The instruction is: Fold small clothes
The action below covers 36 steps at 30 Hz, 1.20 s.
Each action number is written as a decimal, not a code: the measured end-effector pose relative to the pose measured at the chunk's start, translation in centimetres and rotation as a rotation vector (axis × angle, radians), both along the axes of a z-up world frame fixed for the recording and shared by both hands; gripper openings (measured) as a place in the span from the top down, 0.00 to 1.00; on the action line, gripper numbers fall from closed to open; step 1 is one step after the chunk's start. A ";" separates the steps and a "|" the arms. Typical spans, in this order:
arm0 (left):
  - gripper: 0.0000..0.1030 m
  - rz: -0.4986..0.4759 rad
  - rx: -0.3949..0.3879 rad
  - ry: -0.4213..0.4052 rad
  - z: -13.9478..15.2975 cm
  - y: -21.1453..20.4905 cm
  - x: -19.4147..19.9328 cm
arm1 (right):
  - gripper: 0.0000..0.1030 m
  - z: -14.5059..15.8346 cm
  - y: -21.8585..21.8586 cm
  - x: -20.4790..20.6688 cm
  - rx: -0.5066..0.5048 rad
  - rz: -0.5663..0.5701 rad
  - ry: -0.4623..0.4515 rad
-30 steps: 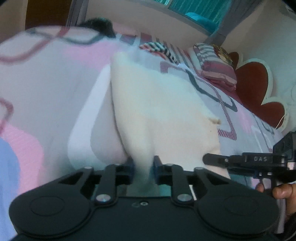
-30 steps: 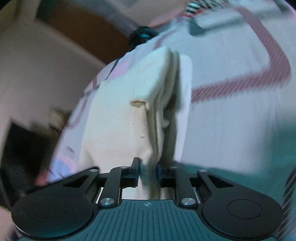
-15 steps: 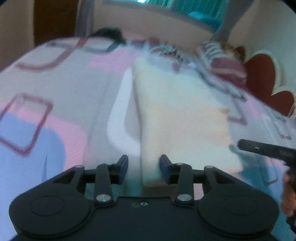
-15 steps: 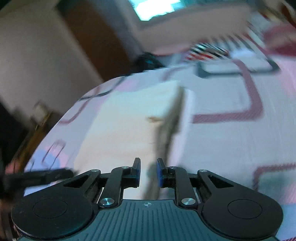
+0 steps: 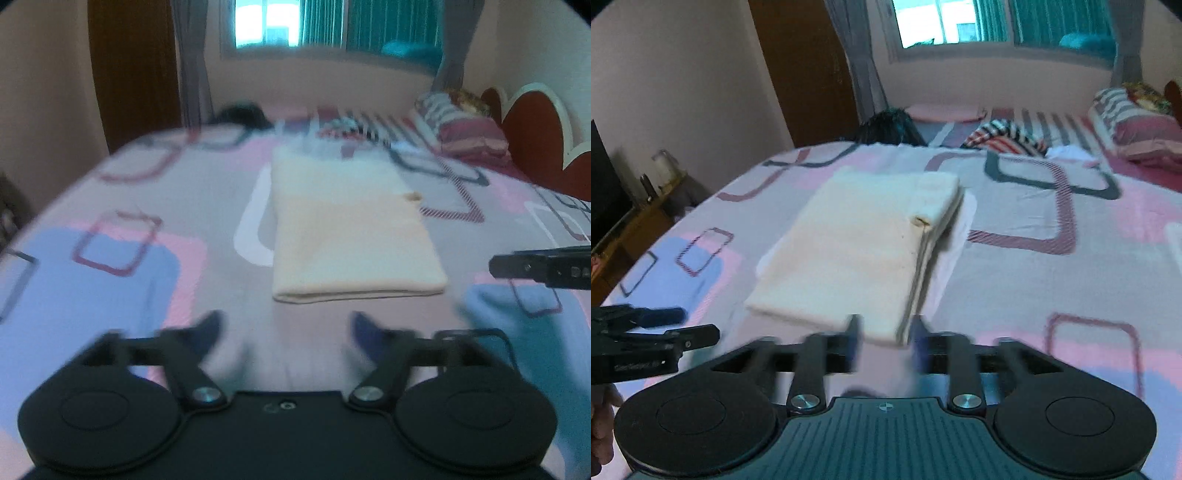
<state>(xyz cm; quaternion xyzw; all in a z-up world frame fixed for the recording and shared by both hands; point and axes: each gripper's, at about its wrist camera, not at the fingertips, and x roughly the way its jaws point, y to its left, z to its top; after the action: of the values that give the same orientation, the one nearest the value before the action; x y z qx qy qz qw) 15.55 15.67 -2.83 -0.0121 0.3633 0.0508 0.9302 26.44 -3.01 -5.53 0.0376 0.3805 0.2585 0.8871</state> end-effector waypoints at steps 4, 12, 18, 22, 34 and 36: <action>0.00 0.054 0.061 -0.077 2.3 -1.8 -5.3 | 0.00 3.1 -2.3 -6.5 -0.009 -0.081 -0.103; 0.00 0.039 -0.008 -0.092 5.9 -2.9 -13.6 | 0.00 6.1 -5.5 -17.1 -0.058 -0.219 -0.115; 0.00 -0.006 0.002 -0.148 8.3 -4.2 -16.7 | 0.00 8.7 -5.2 -22.5 -0.054 -0.218 -0.170; 0.00 -0.015 -0.011 -0.176 9.1 -4.7 -18.4 | 0.00 9.8 -4.8 -24.3 -0.062 -0.205 -0.209; 0.00 0.008 -0.023 -0.218 10.1 -5.0 -20.8 | 0.00 11.4 -4.4 -25.7 -0.035 -0.163 -0.249; 0.00 0.006 -0.026 -0.226 10.4 -5.0 -20.8 | 0.00 11.5 -4.5 -25.6 -0.030 -0.162 -0.253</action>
<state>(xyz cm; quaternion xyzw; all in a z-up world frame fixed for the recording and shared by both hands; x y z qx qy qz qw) -5.21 10.62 7.53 -0.0307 0.2567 0.0471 0.9649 0.83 -7.47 6.00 0.0221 0.2652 0.1832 0.9464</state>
